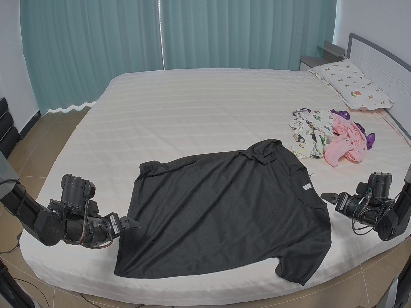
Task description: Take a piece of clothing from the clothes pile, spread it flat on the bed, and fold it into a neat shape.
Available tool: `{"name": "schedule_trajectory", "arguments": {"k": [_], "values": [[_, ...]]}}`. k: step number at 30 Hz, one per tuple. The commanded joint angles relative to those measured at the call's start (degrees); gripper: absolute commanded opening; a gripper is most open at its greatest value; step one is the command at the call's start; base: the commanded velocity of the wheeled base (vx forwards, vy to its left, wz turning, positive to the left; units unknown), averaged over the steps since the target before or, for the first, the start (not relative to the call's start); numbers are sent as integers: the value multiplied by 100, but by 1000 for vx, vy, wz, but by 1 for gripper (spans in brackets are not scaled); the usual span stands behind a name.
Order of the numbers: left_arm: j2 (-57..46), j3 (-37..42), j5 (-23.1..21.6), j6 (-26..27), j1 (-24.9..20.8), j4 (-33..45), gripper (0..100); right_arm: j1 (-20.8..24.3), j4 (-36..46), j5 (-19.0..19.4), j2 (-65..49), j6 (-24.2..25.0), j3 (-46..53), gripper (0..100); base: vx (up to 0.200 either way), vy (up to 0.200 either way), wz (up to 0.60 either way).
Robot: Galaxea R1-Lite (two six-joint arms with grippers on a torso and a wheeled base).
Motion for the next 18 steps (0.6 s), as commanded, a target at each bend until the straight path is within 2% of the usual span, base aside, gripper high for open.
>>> {"name": "schedule_trajectory", "arguments": {"k": [1,8,18], "values": [[2,-11,-83,-3,14,-6,100,12,-11,15,-43,10,-19,100,200,0,0],[11,-19,-153,-3,6,-6,100,12,-11,15,-35,10,-19,100,200,0,0],[55,-19,-153,-20,6,-6,100,100,-11,15,9,19,-10,100,0,0,0]]}}
